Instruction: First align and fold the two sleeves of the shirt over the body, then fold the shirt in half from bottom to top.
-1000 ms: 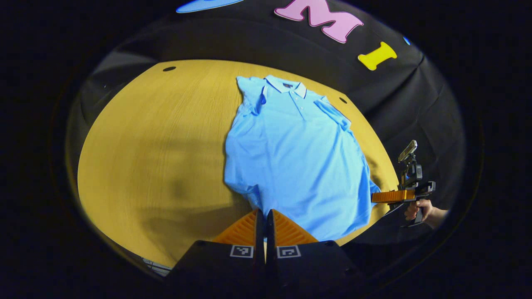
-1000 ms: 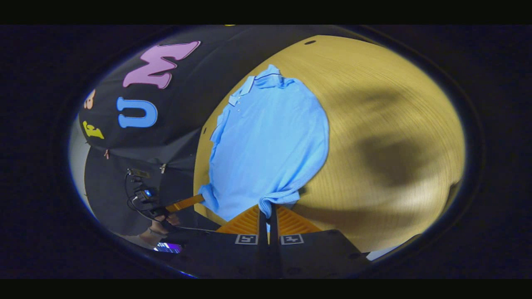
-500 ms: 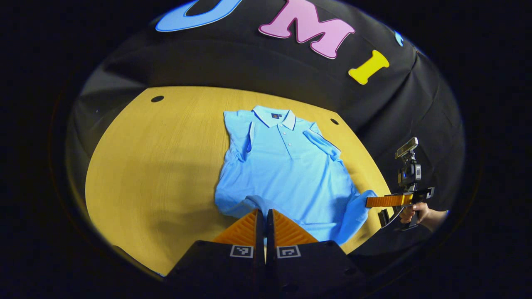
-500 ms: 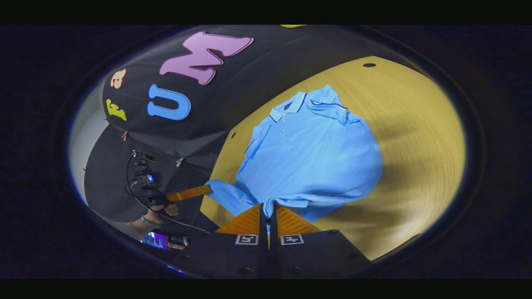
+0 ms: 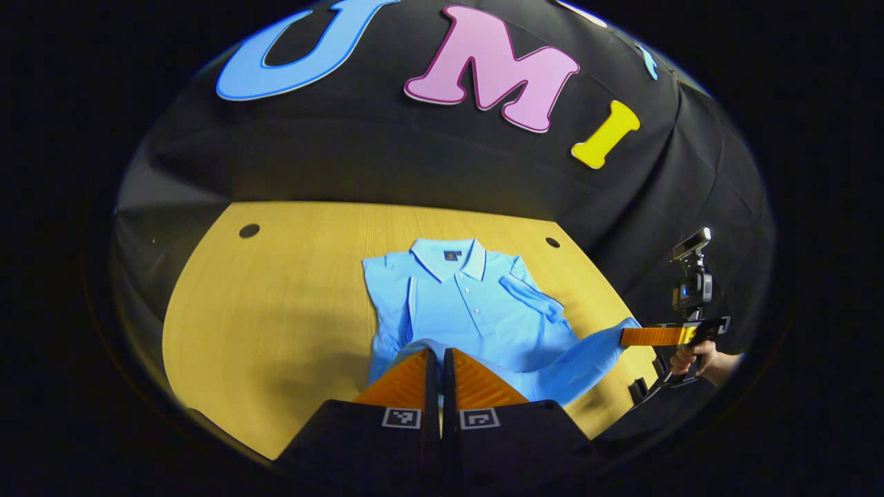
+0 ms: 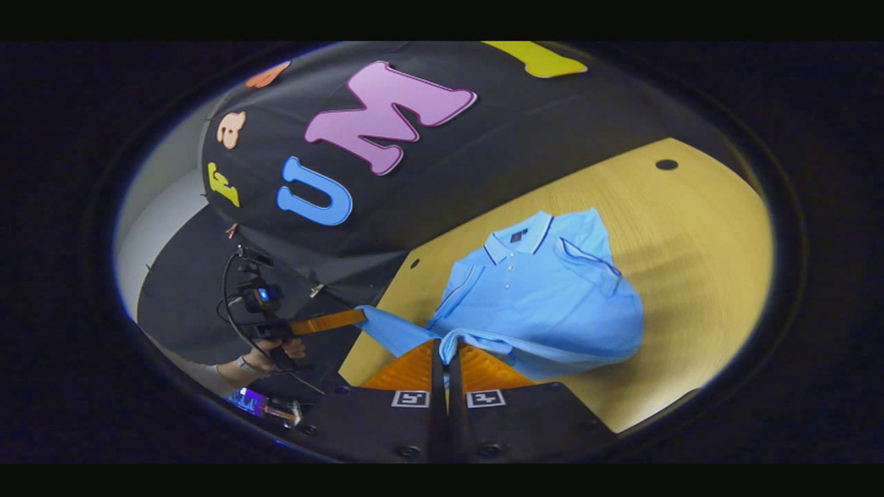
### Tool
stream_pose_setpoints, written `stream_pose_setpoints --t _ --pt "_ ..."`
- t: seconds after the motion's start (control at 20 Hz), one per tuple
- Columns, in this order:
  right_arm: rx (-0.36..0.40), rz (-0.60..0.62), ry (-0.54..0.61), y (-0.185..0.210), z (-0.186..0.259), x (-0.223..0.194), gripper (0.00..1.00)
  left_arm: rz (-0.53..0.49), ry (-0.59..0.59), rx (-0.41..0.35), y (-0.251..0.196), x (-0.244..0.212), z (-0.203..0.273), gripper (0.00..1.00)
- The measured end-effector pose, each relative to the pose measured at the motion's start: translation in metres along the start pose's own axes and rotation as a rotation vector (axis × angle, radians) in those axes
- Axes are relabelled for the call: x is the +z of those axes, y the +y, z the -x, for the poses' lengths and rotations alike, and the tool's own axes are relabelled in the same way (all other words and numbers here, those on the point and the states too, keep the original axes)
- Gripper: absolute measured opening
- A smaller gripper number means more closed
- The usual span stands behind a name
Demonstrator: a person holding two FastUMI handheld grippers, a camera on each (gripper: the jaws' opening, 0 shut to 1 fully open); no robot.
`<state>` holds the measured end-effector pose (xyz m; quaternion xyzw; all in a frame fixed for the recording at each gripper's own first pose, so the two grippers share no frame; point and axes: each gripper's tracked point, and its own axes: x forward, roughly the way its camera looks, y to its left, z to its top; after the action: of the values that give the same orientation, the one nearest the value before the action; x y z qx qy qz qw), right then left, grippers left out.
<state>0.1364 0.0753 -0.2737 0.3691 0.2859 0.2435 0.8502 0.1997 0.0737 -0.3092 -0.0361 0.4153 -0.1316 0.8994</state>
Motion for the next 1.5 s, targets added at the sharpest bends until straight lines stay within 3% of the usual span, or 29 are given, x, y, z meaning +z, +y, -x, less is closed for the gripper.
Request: stream_pose_setpoints --t 0.05,0.2,0.4,0.5,0.65,0.7,0.95,1.2,1.3,1.35,1.4,1.45,1.5 --pt "0.007 0.032 -0.011 0.004 -0.006 0.014 0.05 -0.011 -0.013 0.005 0.002 0.013 -0.006 0.06" --pt "0.032 0.093 -0.058 0.007 -0.029 0.062 0.05 -0.05 -0.053 0.022 0.007 0.055 -0.03 0.06" --pt "0.015 0.147 -0.122 -0.017 -0.066 0.127 0.05 -0.042 -0.118 0.058 0.026 0.111 -0.071 0.06" --pt "-0.016 0.159 -0.147 -0.038 -0.085 0.156 0.0 -0.026 -0.142 0.09 0.04 0.135 -0.092 0.06" --pt "-0.099 0.158 -0.179 -0.083 -0.113 0.191 0.0 0.001 -0.151 0.2 0.072 0.155 -0.126 0.06" --pt "-0.139 0.152 -0.185 -0.101 -0.124 0.2 0.05 0.014 -0.153 0.22 0.081 0.155 -0.14 0.06" --pt "-0.282 0.123 -0.113 -0.172 -0.177 0.187 0.05 0.035 -0.025 0.335 0.116 0.119 -0.218 0.06" --pt "-0.383 0.096 -0.016 -0.221 -0.201 0.153 0.0 0.046 0.039 0.396 0.13 0.094 -0.248 0.1" --pt "-0.407 0.097 0.002 -0.232 -0.196 0.15 0.05 0.052 0.037 0.418 0.14 0.093 -0.246 0.41" --pt "-0.405 0.103 0.011 -0.232 -0.192 0.148 0.14 0.062 0.031 0.431 0.142 0.094 -0.239 0.56" --pt "-0.408 0.113 0.015 -0.228 -0.186 0.149 0.0 0.066 0.023 0.46 0.145 0.097 -0.232 0.75" --pt "-0.402 0.127 0.01 -0.222 -0.182 0.151 0.0 0.061 0.013 0.476 0.145 0.099 -0.225 0.78" --pt "-0.403 0.15 0.005 -0.218 -0.18 0.154 0.27 0.048 0.0 0.476 0.138 0.104 -0.218 0.82"
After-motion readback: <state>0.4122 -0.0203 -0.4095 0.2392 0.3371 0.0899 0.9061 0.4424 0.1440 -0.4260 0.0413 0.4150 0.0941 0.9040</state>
